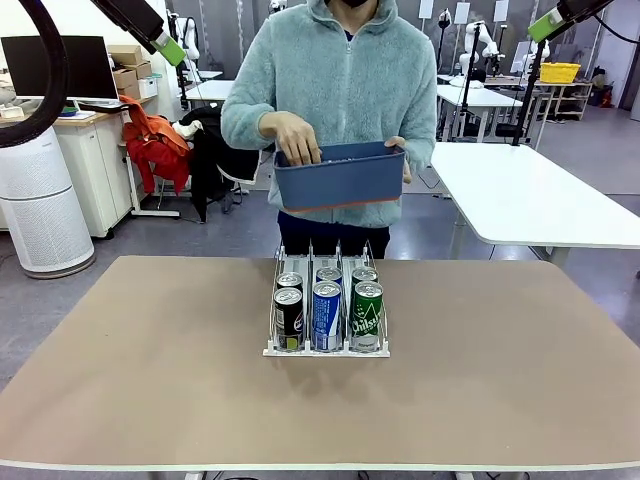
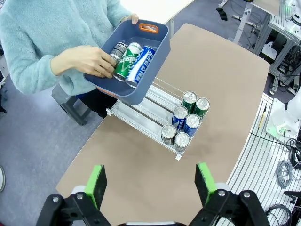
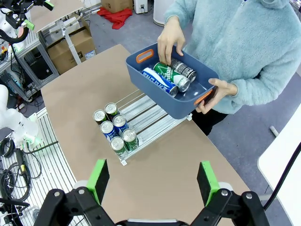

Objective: Fill the beverage cans into the dispenser.
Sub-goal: Pick up the Pepsi coke handed by the human.

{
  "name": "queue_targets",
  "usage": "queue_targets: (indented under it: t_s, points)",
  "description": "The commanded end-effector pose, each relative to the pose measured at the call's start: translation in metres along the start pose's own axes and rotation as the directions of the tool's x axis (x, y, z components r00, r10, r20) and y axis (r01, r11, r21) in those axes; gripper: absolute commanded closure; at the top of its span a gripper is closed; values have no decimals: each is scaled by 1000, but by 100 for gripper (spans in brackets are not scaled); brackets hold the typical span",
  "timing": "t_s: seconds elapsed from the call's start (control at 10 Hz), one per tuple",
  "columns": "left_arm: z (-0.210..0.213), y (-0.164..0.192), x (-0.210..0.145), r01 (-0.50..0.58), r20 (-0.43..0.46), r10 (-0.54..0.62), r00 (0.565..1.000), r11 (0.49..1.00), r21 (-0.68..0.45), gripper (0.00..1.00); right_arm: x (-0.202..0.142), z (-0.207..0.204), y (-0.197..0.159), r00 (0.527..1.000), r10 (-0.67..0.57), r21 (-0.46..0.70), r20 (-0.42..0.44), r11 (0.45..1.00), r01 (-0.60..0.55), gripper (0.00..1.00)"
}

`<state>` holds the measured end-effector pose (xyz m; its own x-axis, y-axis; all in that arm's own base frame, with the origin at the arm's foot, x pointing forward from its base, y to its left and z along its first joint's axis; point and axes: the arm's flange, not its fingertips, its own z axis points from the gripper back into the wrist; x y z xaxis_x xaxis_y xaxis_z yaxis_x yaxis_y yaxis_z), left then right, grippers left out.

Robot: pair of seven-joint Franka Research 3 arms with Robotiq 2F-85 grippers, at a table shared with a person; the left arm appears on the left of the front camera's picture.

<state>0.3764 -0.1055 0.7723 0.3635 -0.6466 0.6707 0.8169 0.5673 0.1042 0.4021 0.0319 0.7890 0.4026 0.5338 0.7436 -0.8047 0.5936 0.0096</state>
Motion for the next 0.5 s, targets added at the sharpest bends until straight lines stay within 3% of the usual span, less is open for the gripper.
queue_targets:
  t_s: [0.0, 0.4]
  points:
    - [0, 1, -2, -3, 0, 3, 1000, 1000, 14, 0, 0, -1, 1, 1000, -3, 4, 0, 1000, 3, 0]
    - [0, 1, -2, -3, 0, 3, 1000, 1000, 14, 0, 0, -1, 1, 1000, -3, 4, 0, 1000, 3, 0]
